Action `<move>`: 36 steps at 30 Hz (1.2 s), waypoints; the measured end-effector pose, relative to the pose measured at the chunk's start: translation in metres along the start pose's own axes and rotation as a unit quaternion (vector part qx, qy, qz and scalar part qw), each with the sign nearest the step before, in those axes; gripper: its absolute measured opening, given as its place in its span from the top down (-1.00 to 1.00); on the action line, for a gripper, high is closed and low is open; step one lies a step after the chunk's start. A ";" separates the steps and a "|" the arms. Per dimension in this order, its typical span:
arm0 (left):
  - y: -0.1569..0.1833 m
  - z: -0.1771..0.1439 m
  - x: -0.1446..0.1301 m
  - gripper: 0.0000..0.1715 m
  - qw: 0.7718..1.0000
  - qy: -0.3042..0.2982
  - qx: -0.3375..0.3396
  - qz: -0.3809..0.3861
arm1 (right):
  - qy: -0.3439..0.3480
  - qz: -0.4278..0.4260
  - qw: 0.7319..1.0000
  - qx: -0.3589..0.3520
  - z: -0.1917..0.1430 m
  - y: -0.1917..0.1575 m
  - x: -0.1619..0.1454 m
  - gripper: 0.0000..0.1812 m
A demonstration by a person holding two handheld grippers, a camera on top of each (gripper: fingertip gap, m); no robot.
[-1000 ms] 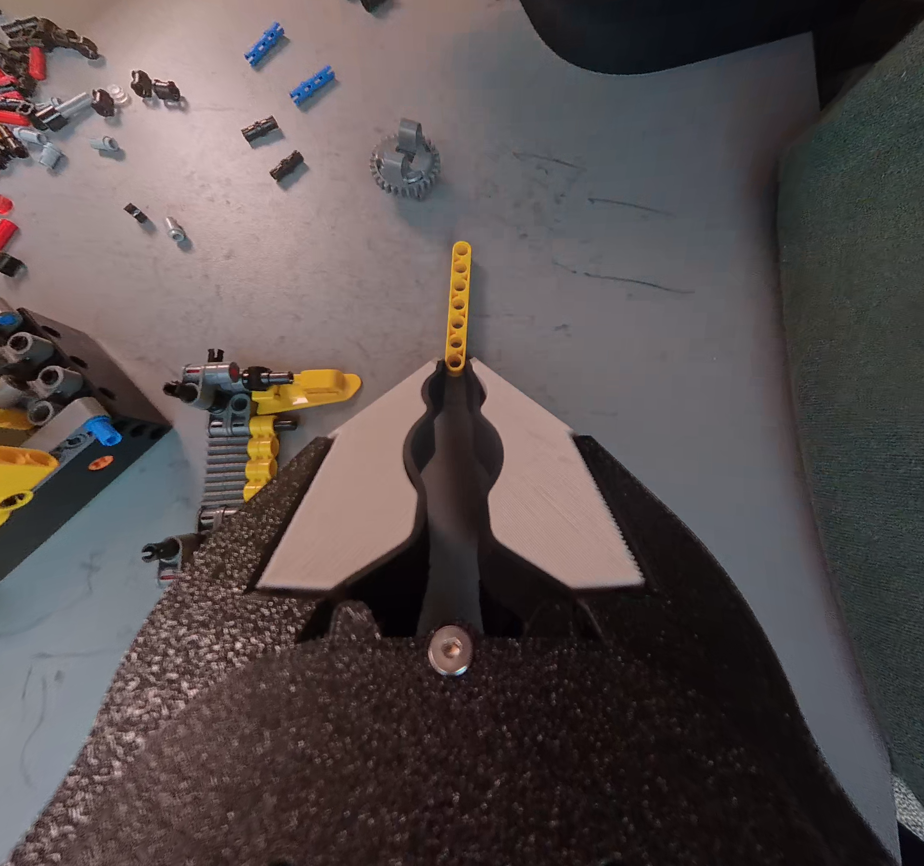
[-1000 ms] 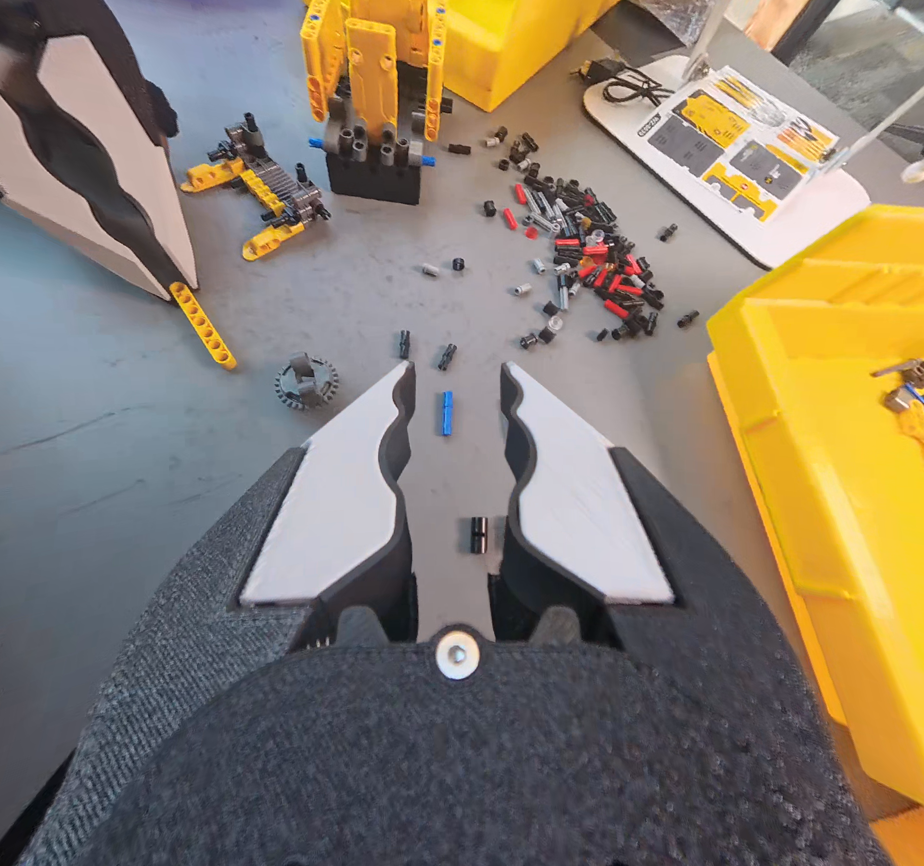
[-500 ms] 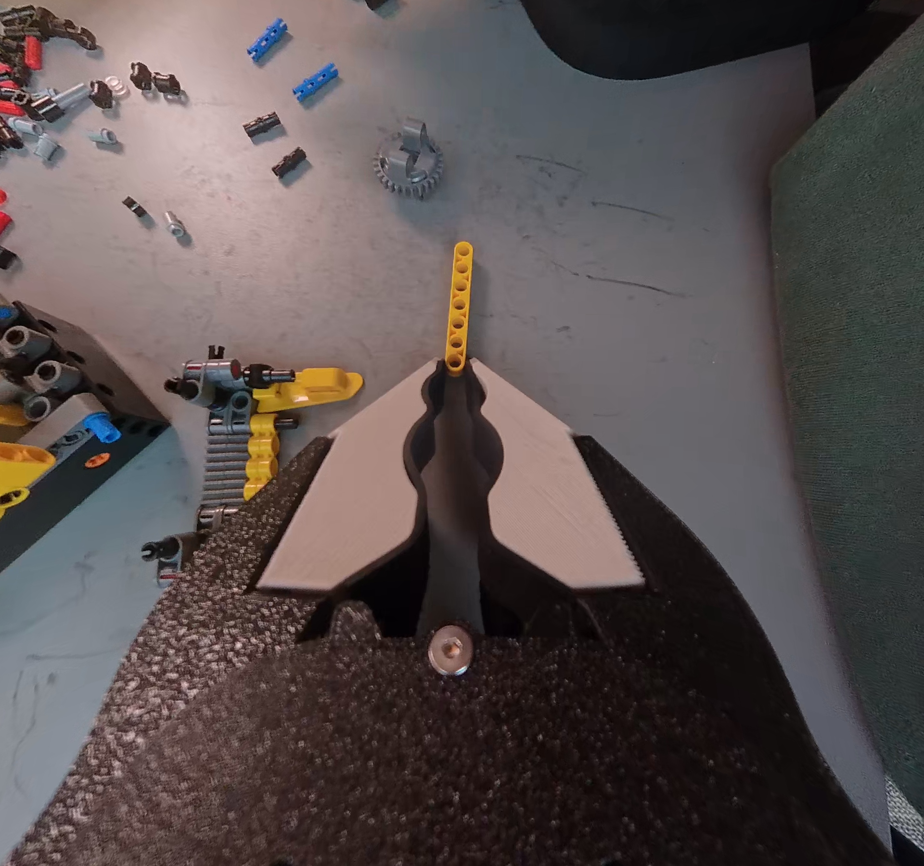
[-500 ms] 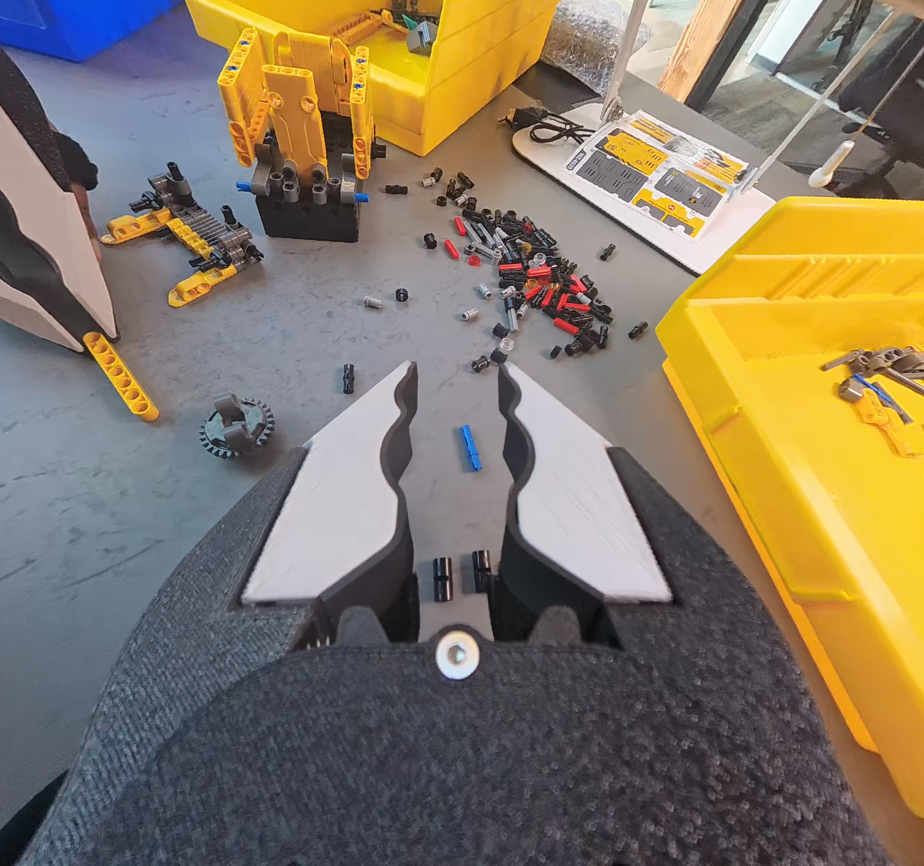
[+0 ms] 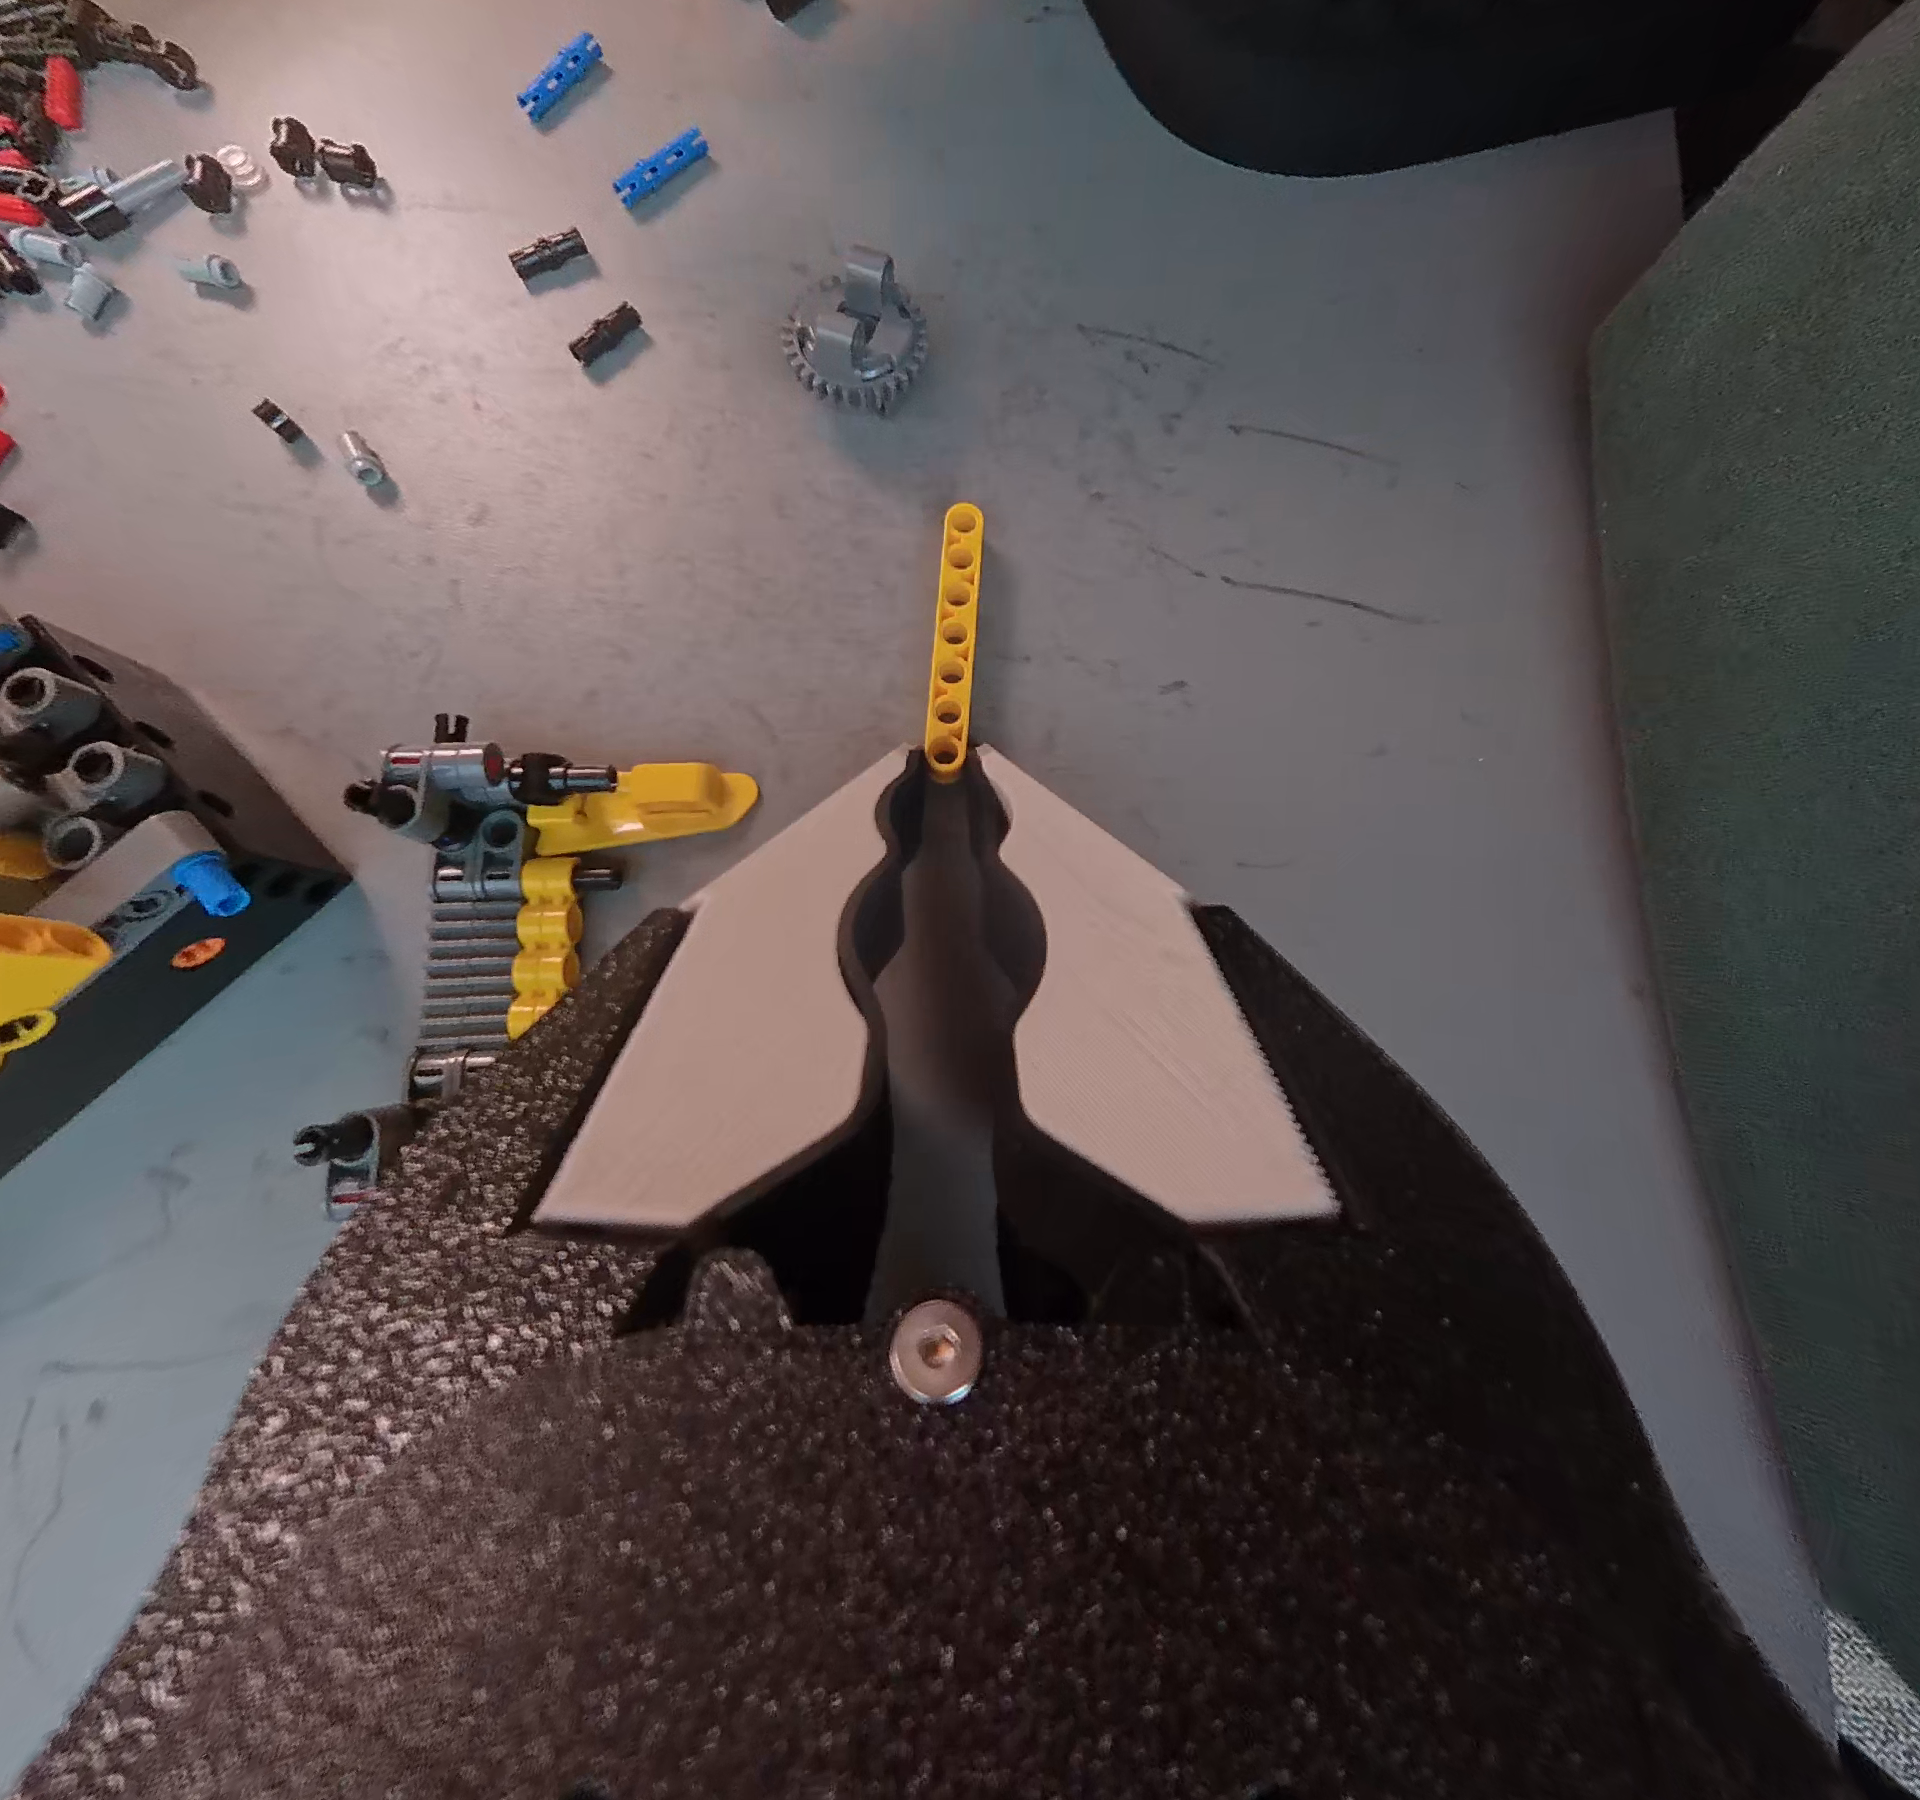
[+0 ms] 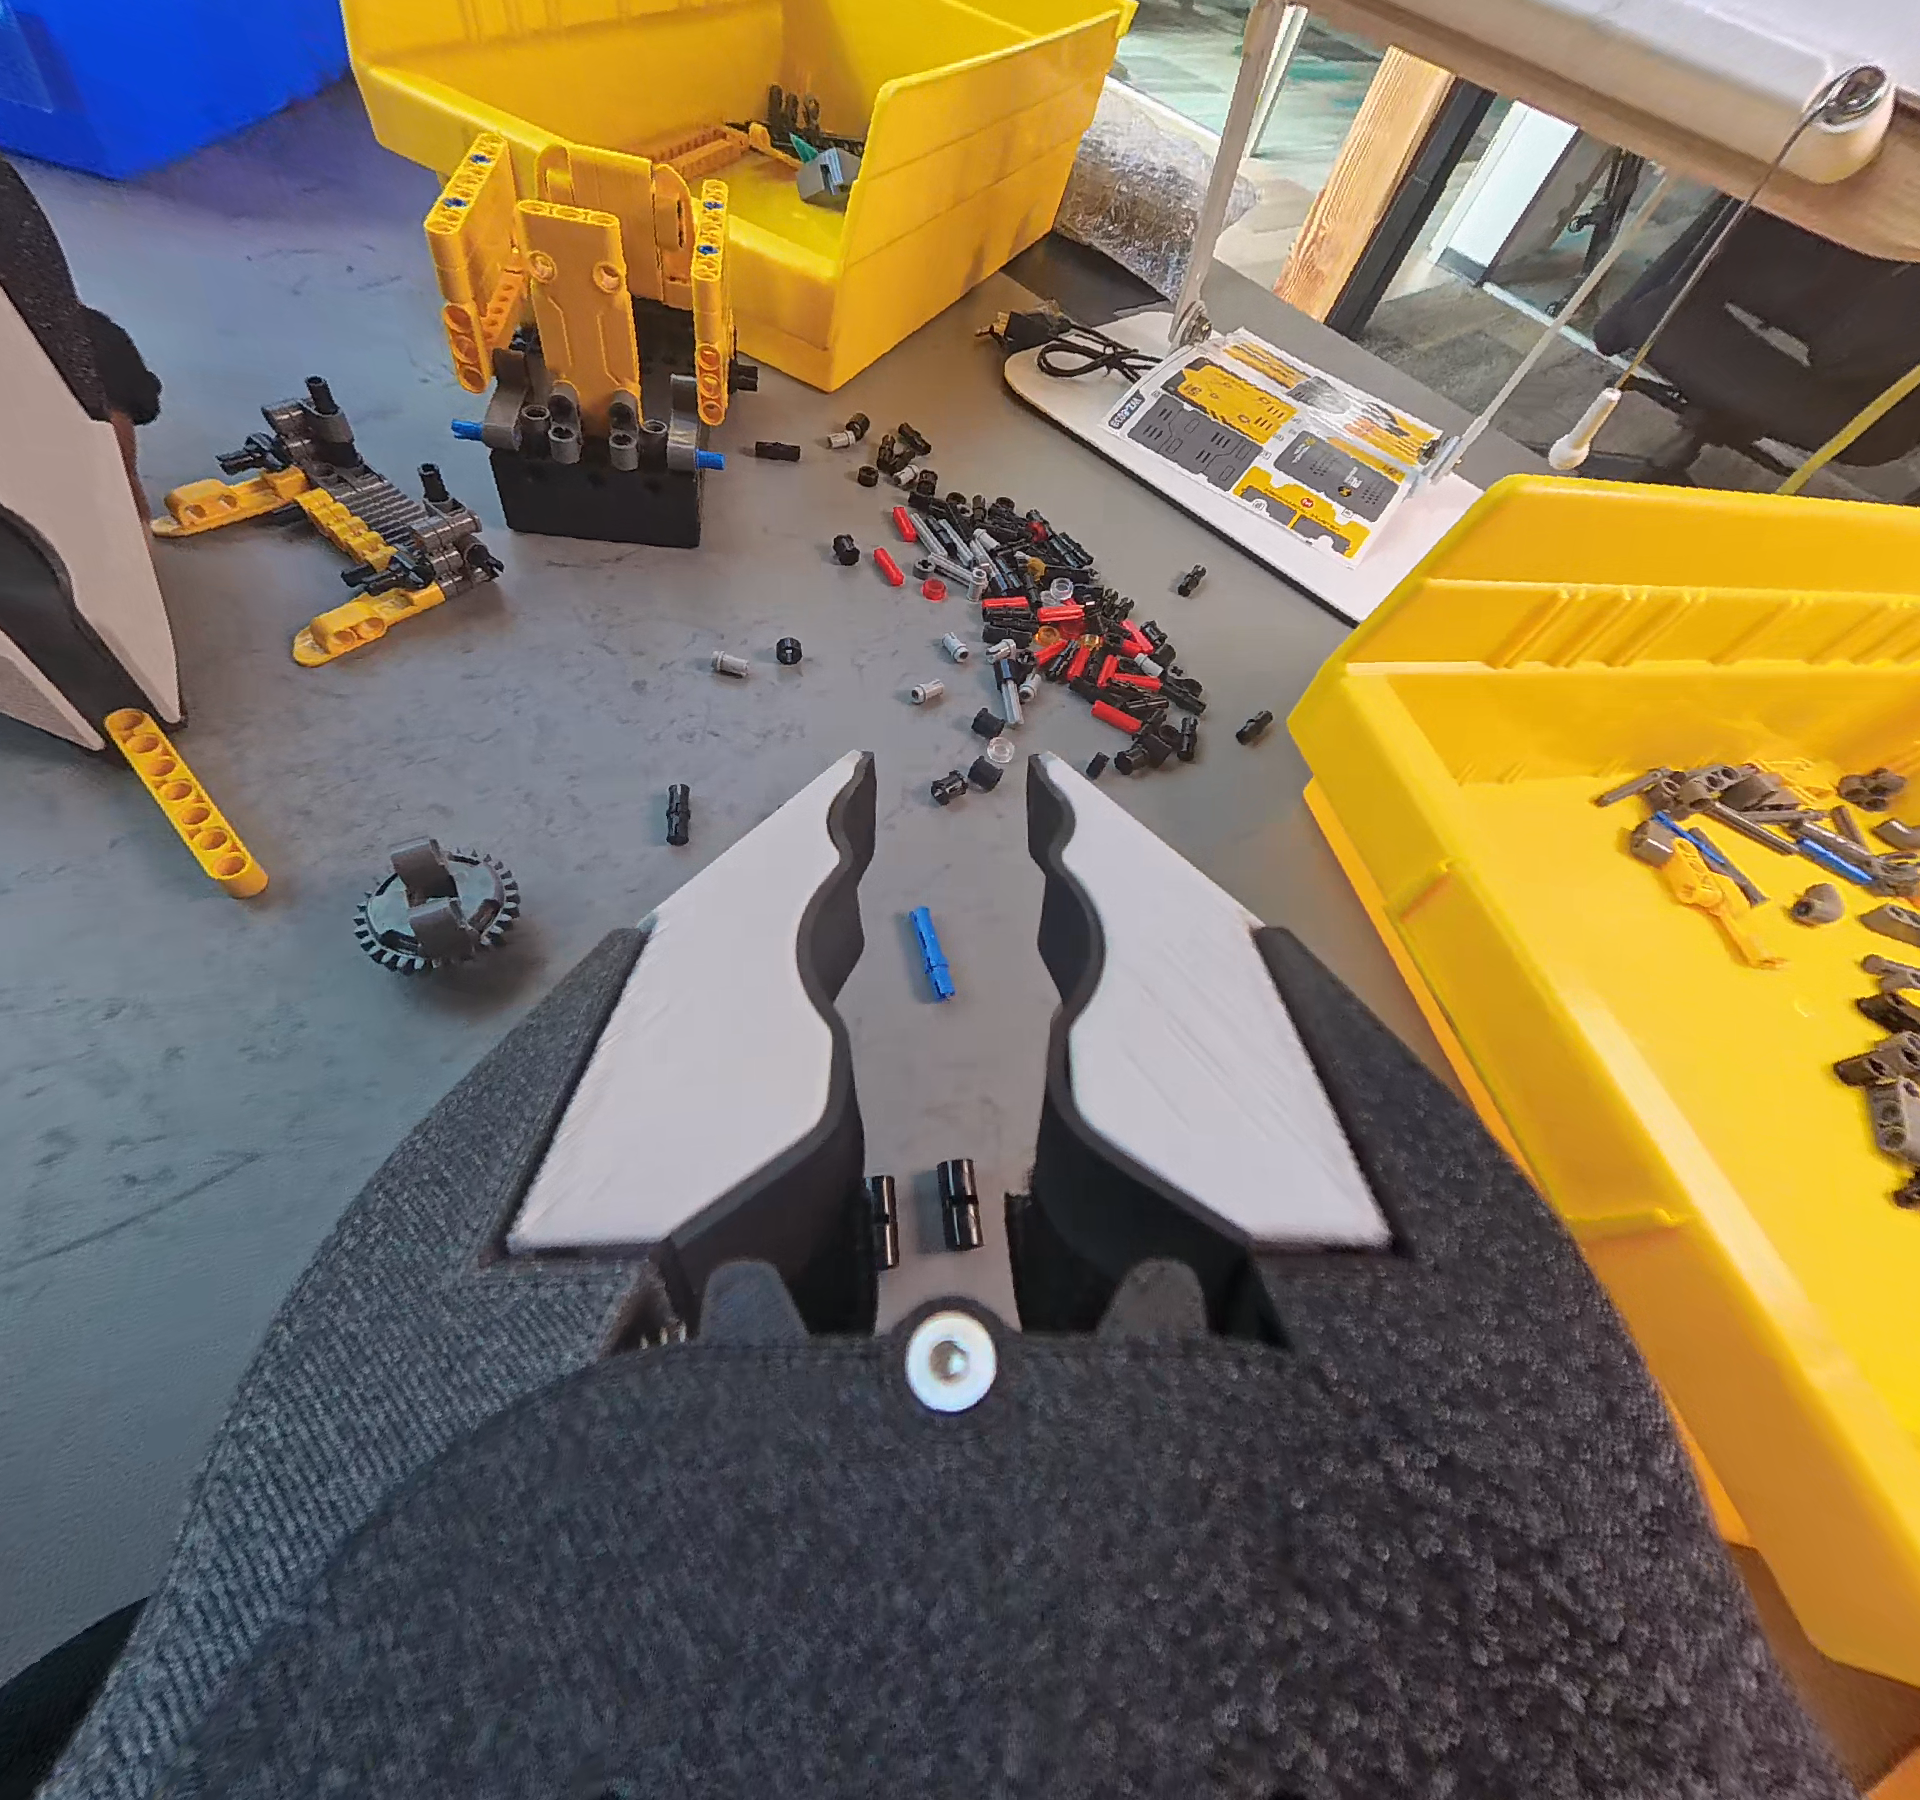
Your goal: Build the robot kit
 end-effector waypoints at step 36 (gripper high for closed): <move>0.000 0.000 0.000 0.84 1.000 0.000 0.016 0.007 | -0.032 0.076 0.994 -0.066 -0.015 0.030 -0.016 0.73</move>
Point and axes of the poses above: each gripper's, where its closed fingertips meet, z out along the fingers, x out of its top, y = z × x across the jaws, the point moved 3 cm from there along -z, back along the fingers, and after that the axes turned 7 degrees about x, right-handed, at the moved point
